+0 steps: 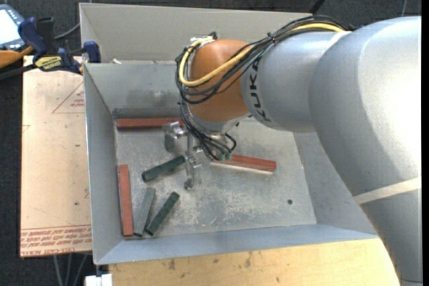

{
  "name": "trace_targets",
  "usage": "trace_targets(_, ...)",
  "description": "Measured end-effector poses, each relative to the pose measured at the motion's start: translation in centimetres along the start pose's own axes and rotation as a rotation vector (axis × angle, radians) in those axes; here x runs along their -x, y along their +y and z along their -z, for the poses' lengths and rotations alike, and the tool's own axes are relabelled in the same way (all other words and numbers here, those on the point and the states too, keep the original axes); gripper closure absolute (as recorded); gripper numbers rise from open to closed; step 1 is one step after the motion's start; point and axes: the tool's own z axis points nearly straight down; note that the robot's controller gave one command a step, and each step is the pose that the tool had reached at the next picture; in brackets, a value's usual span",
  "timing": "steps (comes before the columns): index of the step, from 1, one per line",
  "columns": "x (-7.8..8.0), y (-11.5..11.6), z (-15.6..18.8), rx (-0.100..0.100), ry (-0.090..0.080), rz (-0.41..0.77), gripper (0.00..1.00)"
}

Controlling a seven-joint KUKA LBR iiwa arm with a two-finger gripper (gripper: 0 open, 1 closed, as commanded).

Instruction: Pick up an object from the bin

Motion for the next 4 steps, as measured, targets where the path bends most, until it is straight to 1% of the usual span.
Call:
trace_targets(1,-0.01,-0.01,0.00,0.000,0.002,0.000,1.00)
trace_targets(2,-0.01,-0.01,-0.01,0.000,0.000,0.000,0.00)
trace_targets(3,0.01,-0.01,0.07,0.000,0.001,0.000,1.00)
trace_targets(4,0.00,-0.02,0.00,0.000,0.000,0.000,0.00)
